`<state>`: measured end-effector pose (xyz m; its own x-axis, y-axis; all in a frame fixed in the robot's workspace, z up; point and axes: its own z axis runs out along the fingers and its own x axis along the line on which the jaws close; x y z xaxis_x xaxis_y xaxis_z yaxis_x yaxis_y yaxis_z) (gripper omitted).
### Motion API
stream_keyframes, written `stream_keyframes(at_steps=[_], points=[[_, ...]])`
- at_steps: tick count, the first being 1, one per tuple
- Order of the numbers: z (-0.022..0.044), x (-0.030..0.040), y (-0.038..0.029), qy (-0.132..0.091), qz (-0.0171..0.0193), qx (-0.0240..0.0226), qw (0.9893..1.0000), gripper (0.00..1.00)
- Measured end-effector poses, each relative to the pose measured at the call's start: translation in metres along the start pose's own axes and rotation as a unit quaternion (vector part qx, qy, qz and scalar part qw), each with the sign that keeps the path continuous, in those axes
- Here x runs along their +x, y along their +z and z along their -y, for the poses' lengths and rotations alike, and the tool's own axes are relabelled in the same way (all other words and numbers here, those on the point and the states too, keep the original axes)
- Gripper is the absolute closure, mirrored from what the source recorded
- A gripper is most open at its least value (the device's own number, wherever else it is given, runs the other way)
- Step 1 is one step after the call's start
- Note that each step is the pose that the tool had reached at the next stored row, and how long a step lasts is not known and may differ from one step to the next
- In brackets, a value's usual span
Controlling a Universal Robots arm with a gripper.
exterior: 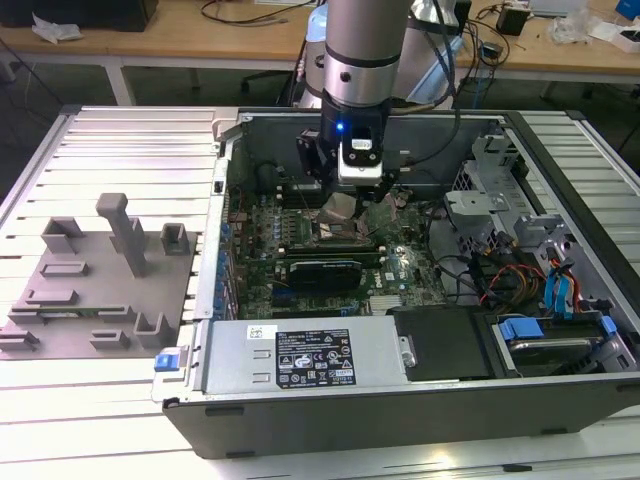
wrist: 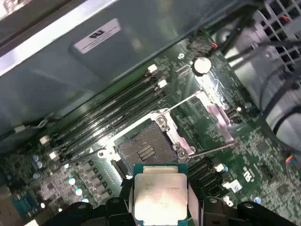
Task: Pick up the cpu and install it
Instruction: 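Place the cpu into insertion slot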
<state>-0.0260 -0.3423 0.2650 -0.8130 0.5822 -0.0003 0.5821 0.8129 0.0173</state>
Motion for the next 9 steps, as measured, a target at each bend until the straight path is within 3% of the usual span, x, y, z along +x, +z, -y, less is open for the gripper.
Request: stream_keyframes(at_steps=[2,5,9], points=[[0.0000,0.0000,0.0001,0.030,0.0005,0.0000,0.9996,0.45],[0.0000,0.0000,0.0003,0.055,0.0009,0.0000,0.9985,0.45],[0.0000,0.0000,0.0004,0.088,0.0015,0.0000,0.9961,0.45]])
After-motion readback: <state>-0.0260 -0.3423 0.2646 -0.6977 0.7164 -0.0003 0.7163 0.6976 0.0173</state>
